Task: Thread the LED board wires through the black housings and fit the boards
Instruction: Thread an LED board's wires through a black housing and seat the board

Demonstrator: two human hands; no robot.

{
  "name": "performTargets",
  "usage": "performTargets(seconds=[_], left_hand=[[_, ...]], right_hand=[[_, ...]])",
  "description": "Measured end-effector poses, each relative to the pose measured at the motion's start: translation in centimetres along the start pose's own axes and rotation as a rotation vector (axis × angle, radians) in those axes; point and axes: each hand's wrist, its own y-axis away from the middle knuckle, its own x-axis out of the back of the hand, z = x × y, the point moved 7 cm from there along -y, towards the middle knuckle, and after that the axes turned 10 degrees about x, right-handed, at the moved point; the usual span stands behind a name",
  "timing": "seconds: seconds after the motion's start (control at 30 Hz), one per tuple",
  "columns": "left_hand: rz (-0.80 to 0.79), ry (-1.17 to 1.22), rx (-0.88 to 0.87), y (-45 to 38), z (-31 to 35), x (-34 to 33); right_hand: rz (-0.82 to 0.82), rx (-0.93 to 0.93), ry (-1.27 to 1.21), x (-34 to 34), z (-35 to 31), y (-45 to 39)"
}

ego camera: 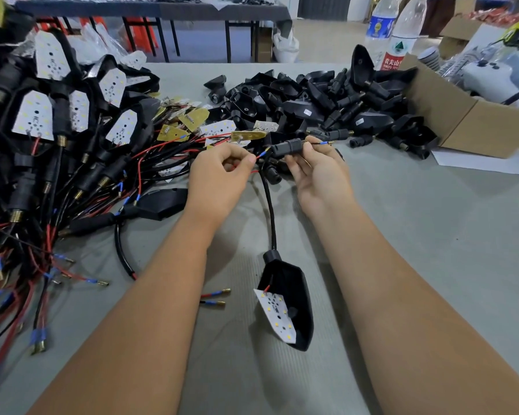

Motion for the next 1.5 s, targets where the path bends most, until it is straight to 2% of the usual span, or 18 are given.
performTargets(seconds=[0.23,0.7,1.3,1.5], left_hand=[[-0.055,0.065,-0.016,0.3,0.3,-0.2],[-0.041,0.102,0.001,-0.1,0.1,0.2],[-0.03,0.031,0.017,-0.5,-0.5,0.0],[-0.041,0.064,0.027,-0.3,-0.3,0.0]], right_hand=[[-0.012,-0.001,0.022,0.0,0.2,-0.1],[-0.05,-0.008,0.031,-0.5,0.0,0.3],[-0.255,0.048,0.203,-2.1,0.0,1.6],[-0.241,0.055,0.179,-2.0,0.0,1.5]])
